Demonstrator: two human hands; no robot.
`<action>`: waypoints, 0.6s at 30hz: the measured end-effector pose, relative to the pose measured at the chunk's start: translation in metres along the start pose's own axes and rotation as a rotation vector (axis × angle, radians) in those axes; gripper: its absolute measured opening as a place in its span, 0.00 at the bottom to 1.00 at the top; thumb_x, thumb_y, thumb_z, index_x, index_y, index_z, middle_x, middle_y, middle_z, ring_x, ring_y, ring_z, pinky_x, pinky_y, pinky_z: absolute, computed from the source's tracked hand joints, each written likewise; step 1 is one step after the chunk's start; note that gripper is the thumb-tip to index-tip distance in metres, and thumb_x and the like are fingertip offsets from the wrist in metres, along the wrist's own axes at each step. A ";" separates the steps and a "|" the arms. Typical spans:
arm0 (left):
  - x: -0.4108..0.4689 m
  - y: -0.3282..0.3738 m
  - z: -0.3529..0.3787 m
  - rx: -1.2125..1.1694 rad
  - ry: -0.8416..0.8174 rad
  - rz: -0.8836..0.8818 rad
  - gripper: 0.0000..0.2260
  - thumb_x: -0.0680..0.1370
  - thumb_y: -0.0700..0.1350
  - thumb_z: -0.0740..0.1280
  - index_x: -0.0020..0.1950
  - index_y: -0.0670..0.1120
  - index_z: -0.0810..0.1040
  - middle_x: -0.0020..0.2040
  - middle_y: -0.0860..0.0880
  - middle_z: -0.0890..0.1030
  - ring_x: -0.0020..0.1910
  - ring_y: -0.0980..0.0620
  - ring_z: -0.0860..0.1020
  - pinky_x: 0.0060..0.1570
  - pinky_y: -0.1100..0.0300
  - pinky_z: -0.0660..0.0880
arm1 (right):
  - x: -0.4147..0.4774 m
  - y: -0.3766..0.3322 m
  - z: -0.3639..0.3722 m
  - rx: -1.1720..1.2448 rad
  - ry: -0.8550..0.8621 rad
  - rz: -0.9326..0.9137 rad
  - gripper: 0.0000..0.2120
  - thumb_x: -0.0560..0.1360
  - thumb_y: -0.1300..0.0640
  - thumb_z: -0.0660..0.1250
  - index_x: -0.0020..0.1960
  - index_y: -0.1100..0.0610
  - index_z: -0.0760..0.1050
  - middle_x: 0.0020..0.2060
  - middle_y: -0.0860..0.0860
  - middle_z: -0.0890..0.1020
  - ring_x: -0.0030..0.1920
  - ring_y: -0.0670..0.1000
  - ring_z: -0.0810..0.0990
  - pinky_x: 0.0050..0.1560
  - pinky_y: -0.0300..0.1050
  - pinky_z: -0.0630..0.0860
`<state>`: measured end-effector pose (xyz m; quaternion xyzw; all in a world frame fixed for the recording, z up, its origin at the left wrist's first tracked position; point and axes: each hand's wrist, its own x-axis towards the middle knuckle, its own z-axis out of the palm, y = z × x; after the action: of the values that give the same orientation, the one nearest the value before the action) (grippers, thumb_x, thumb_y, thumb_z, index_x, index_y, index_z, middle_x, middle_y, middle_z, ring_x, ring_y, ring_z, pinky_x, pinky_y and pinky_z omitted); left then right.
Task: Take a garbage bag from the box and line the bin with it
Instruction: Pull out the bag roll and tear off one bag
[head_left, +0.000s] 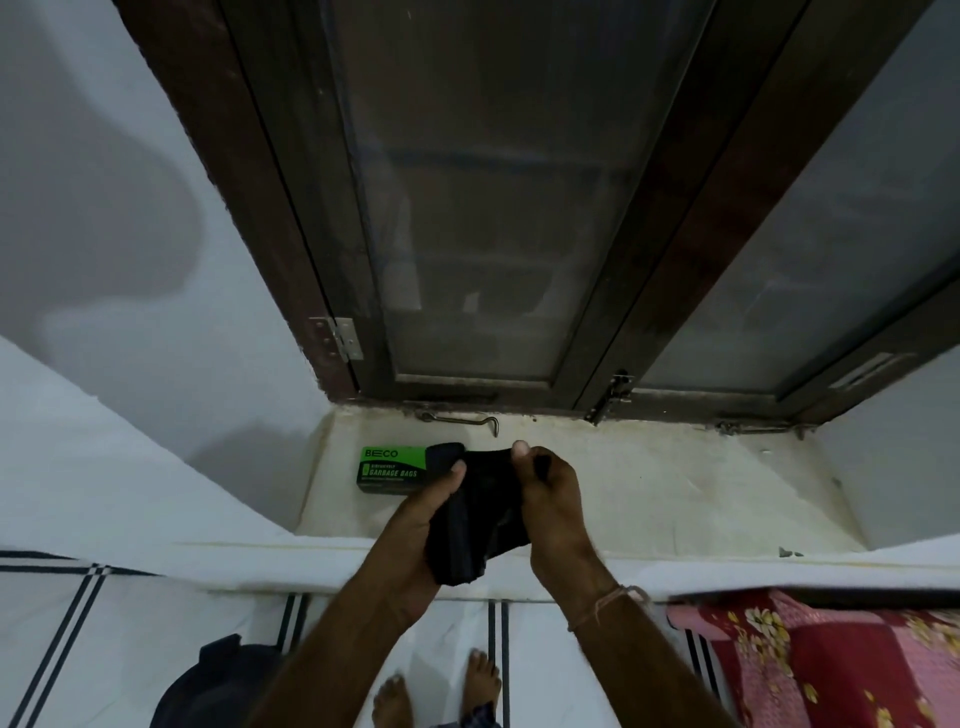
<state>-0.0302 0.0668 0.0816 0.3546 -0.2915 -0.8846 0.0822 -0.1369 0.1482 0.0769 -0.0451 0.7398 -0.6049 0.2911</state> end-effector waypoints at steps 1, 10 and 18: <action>-0.001 0.000 -0.001 0.019 0.014 0.002 0.13 0.82 0.48 0.65 0.60 0.44 0.83 0.54 0.41 0.87 0.46 0.45 0.88 0.45 0.52 0.84 | 0.002 0.000 -0.002 0.023 0.013 0.019 0.16 0.83 0.50 0.64 0.43 0.60 0.79 0.42 0.63 0.85 0.46 0.65 0.84 0.54 0.64 0.81; 0.000 -0.004 -0.003 0.086 0.070 0.094 0.29 0.72 0.57 0.77 0.67 0.43 0.80 0.64 0.37 0.83 0.62 0.38 0.82 0.57 0.45 0.79 | -0.013 -0.015 -0.004 -0.065 -0.254 0.006 0.14 0.78 0.46 0.72 0.48 0.58 0.86 0.42 0.54 0.89 0.45 0.54 0.88 0.45 0.46 0.85; -0.010 -0.001 0.004 0.071 0.102 0.051 0.26 0.78 0.60 0.66 0.68 0.43 0.79 0.59 0.40 0.85 0.55 0.42 0.85 0.50 0.51 0.83 | -0.008 -0.014 -0.012 0.029 -0.139 0.053 0.15 0.85 0.53 0.61 0.51 0.65 0.78 0.41 0.65 0.82 0.39 0.59 0.81 0.29 0.46 0.80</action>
<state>-0.0254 0.0728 0.0892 0.3942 -0.3269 -0.8522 0.1069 -0.1405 0.1582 0.0938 -0.0634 0.7100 -0.6030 0.3582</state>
